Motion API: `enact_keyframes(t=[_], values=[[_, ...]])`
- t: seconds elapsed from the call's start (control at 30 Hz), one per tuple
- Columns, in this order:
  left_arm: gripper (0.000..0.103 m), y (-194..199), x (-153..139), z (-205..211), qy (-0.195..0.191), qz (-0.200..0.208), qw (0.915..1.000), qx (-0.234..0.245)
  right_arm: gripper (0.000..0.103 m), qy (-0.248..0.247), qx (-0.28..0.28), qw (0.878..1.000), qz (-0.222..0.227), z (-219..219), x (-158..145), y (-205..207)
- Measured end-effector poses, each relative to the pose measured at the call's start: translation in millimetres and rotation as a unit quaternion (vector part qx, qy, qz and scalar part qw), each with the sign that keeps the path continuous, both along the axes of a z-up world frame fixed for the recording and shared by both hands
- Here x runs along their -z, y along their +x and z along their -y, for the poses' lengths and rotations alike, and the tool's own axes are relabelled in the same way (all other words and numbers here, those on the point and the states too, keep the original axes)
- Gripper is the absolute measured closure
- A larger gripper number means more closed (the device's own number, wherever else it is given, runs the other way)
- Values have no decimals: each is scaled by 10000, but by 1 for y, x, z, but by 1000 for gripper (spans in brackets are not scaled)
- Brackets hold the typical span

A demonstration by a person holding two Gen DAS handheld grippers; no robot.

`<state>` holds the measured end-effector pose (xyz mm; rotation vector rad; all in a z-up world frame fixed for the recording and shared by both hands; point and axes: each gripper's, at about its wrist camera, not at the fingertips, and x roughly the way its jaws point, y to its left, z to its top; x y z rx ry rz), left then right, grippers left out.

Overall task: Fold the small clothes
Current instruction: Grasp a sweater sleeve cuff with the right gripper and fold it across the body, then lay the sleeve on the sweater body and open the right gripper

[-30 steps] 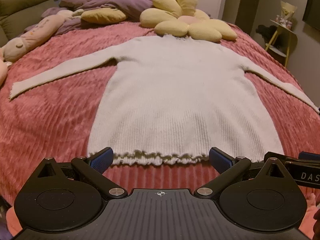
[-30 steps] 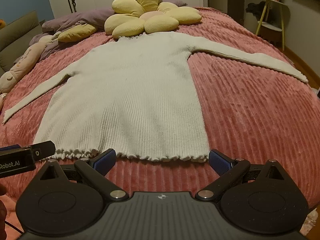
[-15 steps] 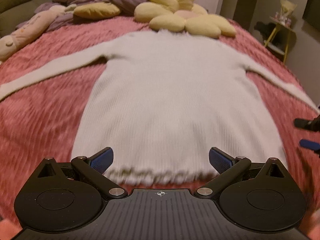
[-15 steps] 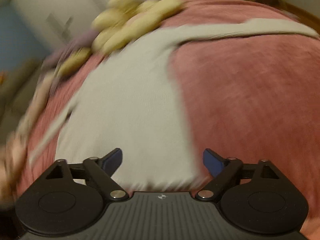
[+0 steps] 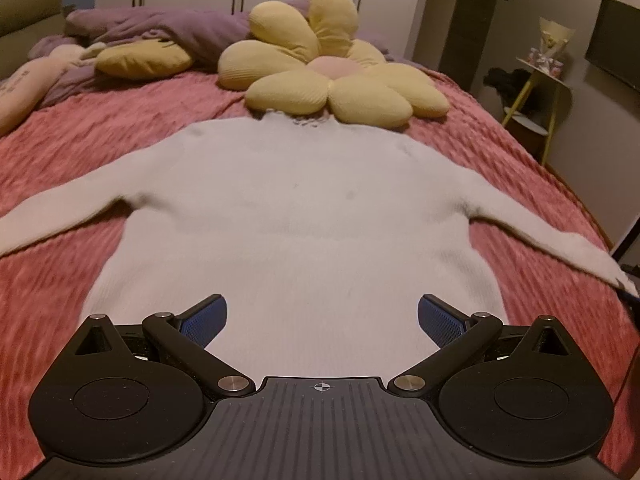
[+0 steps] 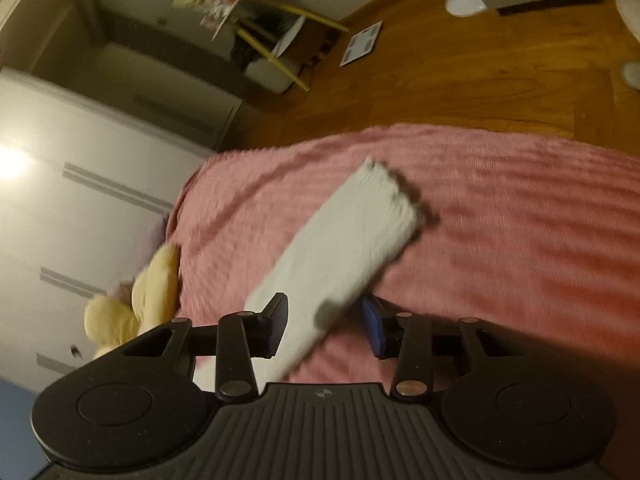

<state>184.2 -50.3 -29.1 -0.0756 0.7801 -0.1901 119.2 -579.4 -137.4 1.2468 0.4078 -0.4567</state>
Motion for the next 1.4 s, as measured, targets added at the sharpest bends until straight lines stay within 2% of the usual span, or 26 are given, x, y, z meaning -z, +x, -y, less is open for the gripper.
enact_keyframes(t=[0.07,0.13,0.17,0.2,0.23,0.33,0.4,0.43,0.47,0.53,0.57,0.67,0.73,0.77,0.83,0.9,1.0,1.1,1.23,1.4], values=[[0,8,2,0,-110,-31,9999,47,65,20,136,9998,113,7,-1,2],[0,16,5,1,-160,-75,9998,68,69,-47,114,9999,-10,10,2,9],[0,19,6,1,-166,-106,9998,66,73,-203,63,9997,-144,10,1,17],[0,22,5,0,-181,-124,9997,76,89,-399,-5,9988,-290,9,-3,21],[0,24,5,-2,-213,-115,9997,102,97,-625,-79,9969,-481,7,-8,27],[0,29,-1,-11,-200,20,9997,141,97,-1505,-322,9855,-711,-16,-39,42],[0,35,-8,-17,-179,127,9997,98,97,-2349,-760,9674,-564,-51,-71,58],[0,38,-12,-20,-217,173,9996,84,97,-2786,-1078,9535,-403,-76,-88,69],[0,42,-15,-23,-283,220,9993,81,97,-3038,-1314,9433,-243,-96,-99,78],[0,51,-22,-26,-416,331,9985,129,97,-3516,-1940,9156,193,-148,-122,98],[0,55,-24,-27,-470,378,9980,163,97,-3741,-2293,8976,410,-182,-131,110],[0,71,-25,-29,-643,373,9968,295,94,-3682,-3278,8672,701,-255,-134,145],[0,81,-23,-30,-724,299,9961,410,83,-3502,-3635,8602,721,-279,-126,156],[0,88,-20,-30,-710,203,9962,463,80,-3405,-3647,8637,715,-285,-120,155],[0,101,-12,-28,-749,73,9956,565,79,-3119,-3517,8804,625,-278,-105,147],[0,117,-1,-23,-913,-115,9934,690,79,-2823,-3296,8998,443,-260,-87,135],[0,142,20,-9,-1256,-467,9875,834,79,-2517,-3019,9193,186,-231,-66,117],[0,165,37,4,-1705,-867,9771,932,79,-2212,-2830,9332,88,-204,-48,95],[0,188,55,16,-2062,-1354,9648,906,79,-1890,-2693,9443,43,-181,-26,78],[0,192,66,16,-2650,-1675,9449,944,76,-811,-2555,9623,460,-160,-11,91]])
